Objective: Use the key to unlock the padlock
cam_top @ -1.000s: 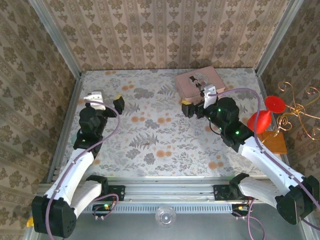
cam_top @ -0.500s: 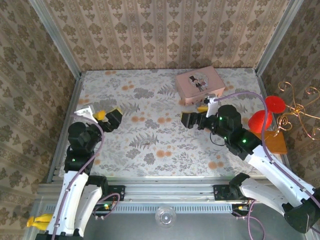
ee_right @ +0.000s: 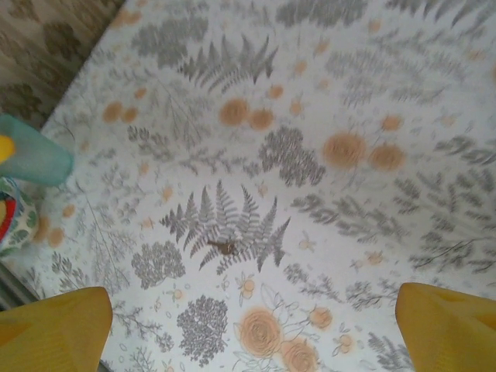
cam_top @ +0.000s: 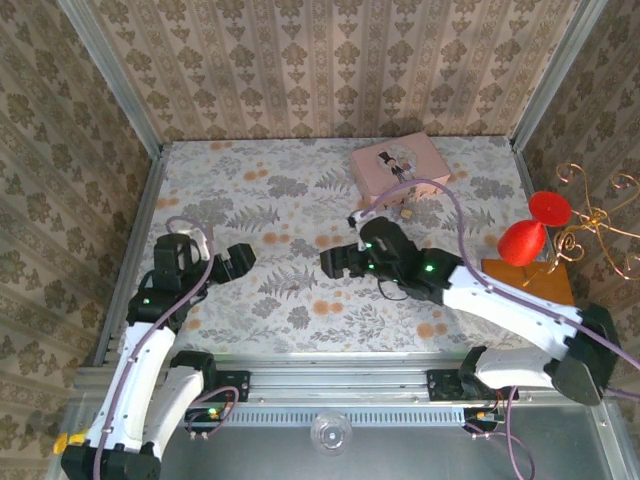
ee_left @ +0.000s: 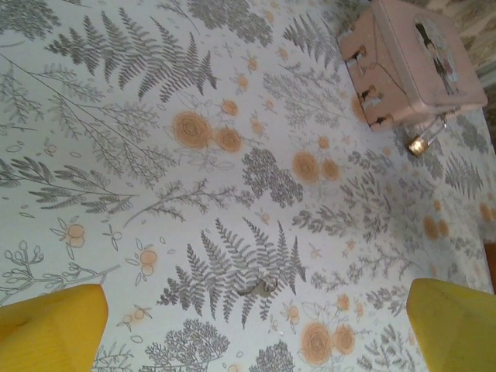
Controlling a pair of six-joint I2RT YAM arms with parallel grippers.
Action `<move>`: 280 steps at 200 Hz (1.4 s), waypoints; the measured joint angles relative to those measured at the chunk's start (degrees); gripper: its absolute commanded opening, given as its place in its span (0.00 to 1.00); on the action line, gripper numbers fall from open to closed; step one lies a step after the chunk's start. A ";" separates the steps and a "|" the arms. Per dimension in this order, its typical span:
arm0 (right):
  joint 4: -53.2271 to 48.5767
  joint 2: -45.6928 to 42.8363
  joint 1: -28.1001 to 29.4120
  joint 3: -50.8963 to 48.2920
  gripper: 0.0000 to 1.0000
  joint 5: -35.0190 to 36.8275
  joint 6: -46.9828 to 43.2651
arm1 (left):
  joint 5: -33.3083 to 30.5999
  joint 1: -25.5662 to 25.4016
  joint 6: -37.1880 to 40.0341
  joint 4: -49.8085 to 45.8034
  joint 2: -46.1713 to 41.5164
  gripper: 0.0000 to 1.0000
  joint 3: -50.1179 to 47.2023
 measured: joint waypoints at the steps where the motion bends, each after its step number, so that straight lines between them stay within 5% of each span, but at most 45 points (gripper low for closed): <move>1: -0.02 0.22 0.07 0.09 0.92 0.02 0.11 | -0.20 -0.33 0.00 0.02 -0.11 1.00 -0.11; 36: -1.01 11.39 2.54 4.48 0.85 -0.44 3.87 | -5.07 -8.46 -0.07 1.70 -0.26 1.00 -5.09; 151: -4.92 39.32 2.99 22.32 0.45 -7.56 8.24 | -13.35 -8.85 0.02 6.29 -11.76 1.00 -15.43; 280: -13.75 49.27 2.97 32.26 0.34 -8.74 8.31 | -14.19 -8.70 0.87 9.14 -18.18 1.00 -19.32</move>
